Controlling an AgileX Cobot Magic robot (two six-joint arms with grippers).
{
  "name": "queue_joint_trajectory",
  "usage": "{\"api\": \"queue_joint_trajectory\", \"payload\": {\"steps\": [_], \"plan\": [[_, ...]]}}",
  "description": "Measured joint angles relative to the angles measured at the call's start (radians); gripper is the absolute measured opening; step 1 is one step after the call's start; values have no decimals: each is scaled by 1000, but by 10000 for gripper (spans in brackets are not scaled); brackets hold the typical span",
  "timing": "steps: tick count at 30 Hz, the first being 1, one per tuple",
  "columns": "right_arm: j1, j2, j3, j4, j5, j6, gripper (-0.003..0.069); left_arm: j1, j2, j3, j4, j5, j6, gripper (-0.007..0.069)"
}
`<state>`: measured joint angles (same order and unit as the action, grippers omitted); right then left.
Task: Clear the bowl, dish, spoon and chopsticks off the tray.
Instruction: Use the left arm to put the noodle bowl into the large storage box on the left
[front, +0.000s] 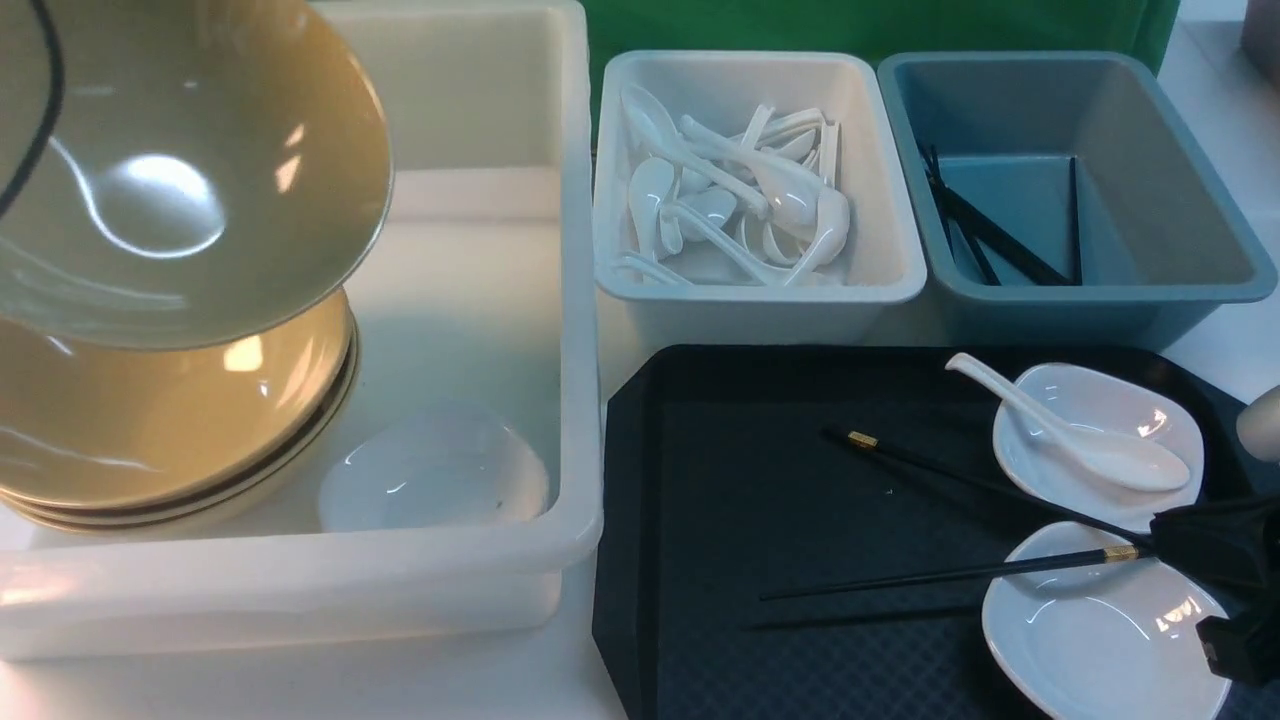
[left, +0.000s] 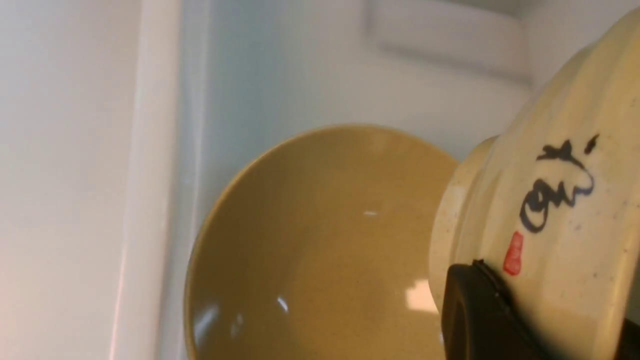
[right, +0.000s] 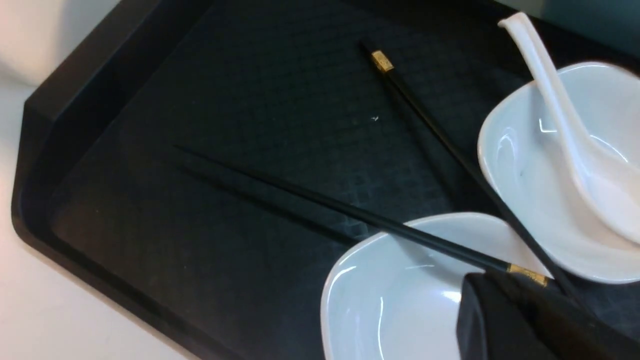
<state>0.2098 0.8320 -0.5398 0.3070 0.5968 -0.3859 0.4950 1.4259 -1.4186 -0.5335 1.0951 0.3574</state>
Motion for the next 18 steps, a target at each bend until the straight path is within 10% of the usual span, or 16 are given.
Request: {"api": "queue_joint_trajectory", "payload": {"steps": [18], "plan": [[0, 0, 0, 8, -16, 0, 46, 44, 8, 346, -3, -326, -4, 8]]}}
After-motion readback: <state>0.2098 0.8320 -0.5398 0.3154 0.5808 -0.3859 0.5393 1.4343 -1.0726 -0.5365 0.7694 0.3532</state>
